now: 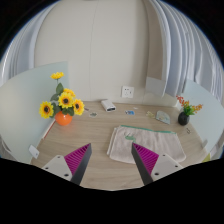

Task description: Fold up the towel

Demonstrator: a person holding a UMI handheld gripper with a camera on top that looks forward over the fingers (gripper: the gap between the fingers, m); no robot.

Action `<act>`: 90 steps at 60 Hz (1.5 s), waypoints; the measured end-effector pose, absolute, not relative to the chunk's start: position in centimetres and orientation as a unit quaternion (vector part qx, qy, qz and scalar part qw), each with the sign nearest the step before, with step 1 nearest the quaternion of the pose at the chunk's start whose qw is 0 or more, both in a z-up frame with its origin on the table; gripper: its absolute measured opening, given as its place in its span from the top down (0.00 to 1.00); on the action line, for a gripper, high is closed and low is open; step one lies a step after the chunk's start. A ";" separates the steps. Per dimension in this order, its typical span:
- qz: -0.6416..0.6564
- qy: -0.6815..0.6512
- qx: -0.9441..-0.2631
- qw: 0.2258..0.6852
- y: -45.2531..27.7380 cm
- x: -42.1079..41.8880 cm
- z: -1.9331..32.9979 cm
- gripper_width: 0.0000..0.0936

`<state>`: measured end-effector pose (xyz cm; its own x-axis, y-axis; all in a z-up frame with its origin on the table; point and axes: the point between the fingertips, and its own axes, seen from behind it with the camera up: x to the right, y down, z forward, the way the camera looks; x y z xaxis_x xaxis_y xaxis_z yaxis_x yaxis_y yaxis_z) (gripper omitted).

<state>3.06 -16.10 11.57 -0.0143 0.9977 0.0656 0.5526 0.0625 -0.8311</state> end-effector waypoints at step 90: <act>0.287 -0.566 -0.732 0.247 11.0 -5.4 5.3 0.97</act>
